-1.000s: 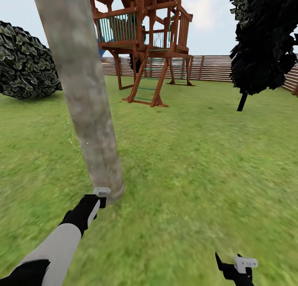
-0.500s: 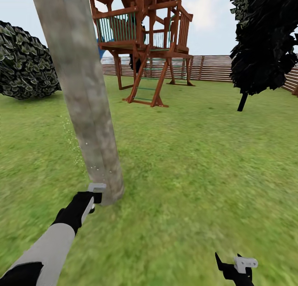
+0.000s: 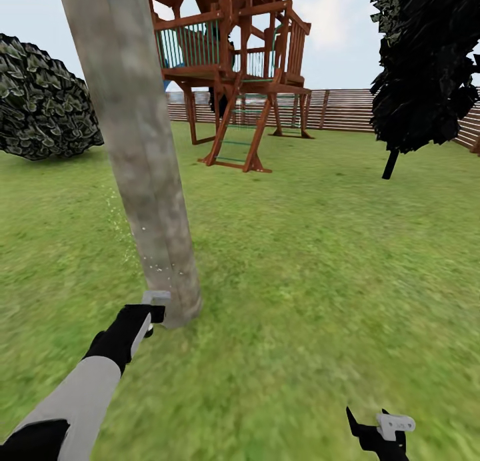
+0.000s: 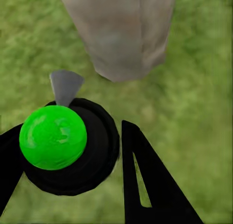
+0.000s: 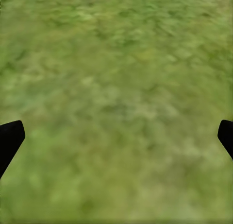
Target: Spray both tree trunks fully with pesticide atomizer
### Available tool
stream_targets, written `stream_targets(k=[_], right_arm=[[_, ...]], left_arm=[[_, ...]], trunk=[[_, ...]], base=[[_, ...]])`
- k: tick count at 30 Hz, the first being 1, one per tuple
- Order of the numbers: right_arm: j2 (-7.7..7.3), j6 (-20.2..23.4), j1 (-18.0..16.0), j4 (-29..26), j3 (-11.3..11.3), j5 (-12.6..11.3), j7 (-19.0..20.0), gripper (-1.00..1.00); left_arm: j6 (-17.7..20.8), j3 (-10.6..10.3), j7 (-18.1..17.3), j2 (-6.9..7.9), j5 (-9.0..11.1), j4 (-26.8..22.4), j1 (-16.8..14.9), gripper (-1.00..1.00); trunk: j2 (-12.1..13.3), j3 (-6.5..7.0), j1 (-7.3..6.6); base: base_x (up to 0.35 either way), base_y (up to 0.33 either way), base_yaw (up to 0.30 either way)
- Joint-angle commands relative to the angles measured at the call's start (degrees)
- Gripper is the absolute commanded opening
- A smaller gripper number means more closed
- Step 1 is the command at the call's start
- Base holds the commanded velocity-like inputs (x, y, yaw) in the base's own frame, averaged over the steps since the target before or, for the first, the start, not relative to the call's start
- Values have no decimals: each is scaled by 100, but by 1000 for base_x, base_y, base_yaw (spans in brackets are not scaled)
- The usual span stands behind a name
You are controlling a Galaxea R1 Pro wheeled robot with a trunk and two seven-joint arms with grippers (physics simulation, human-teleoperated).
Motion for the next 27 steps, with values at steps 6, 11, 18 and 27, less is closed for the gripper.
stream_targets(k=[6,11,18,27], right_arm=[[1,-15,-4,2,-48,16,49,100],[1,-15,-5,2,-48,17,49,100],[1,-15,-5,2,-48,17,48,100],[1,-15,-3,2,-48,15,49,100]], left_arm=[[55,9,-770,857,-77,87,12,-100],[133,-431,-1030,775,-217,94,-2,-100],[142,-565,-1029,485,-249,51,-11,-100],[154,-592,-951,315,-251,-164,-10,-100]], trunk=[[-2,-5,-1],[-2,-5,-1],[-2,-5,-1],[-2,-5,-1]], base=[[0,0,0],[0,0,0],[0,0,0],[-92,21,0]])
